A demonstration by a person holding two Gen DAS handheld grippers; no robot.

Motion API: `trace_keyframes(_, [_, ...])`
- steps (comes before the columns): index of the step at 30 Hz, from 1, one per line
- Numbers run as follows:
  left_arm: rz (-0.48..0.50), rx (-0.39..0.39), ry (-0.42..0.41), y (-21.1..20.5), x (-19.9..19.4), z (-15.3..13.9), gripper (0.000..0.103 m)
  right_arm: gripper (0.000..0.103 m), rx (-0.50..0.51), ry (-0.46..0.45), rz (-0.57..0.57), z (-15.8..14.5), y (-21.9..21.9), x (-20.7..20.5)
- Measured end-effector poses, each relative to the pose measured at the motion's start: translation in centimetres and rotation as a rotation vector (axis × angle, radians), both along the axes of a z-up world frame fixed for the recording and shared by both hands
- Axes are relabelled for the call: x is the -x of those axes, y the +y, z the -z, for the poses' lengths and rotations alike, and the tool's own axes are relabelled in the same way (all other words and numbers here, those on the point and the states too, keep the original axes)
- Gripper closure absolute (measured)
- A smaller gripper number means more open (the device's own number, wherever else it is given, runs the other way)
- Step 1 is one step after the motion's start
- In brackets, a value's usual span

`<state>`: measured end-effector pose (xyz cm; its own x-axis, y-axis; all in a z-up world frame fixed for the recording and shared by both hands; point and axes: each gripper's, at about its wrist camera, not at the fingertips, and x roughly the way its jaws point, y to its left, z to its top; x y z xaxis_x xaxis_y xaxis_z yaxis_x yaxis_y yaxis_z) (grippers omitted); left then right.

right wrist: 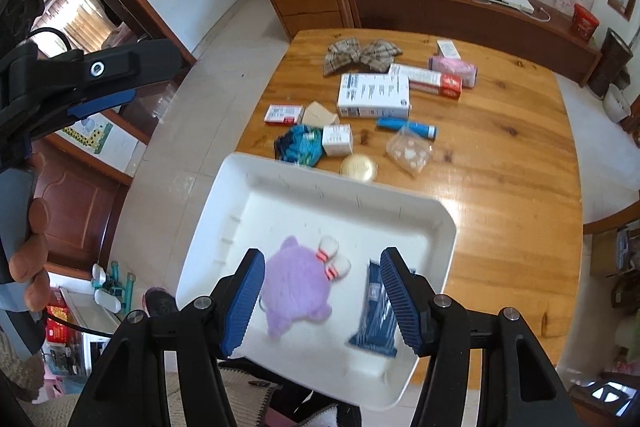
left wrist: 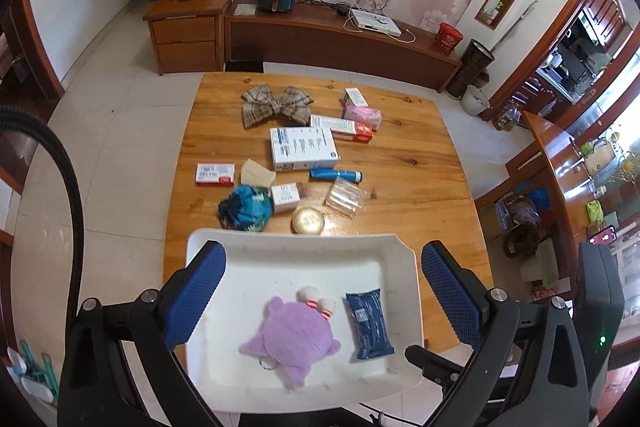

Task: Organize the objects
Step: 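Withdraw both tools from the tray back toward the table items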

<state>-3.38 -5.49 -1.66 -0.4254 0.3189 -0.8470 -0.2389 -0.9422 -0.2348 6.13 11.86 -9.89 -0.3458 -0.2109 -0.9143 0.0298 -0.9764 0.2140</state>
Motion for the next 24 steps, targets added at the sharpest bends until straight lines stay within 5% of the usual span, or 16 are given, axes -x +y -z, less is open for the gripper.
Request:
trace_keyframes(13, [0.079,0.011,0.052,-3.3,6.8,-1.6,0.004,0.042,-0.119,0.023,0.019,-0.2,-0.1,7.1])
trace_keyframes(24, [0.173,0.003,-0.008,-2.7,13.5,0.7,0.004,0.042,-0.109,0.007,0.005,3.8,4.6,12.4])
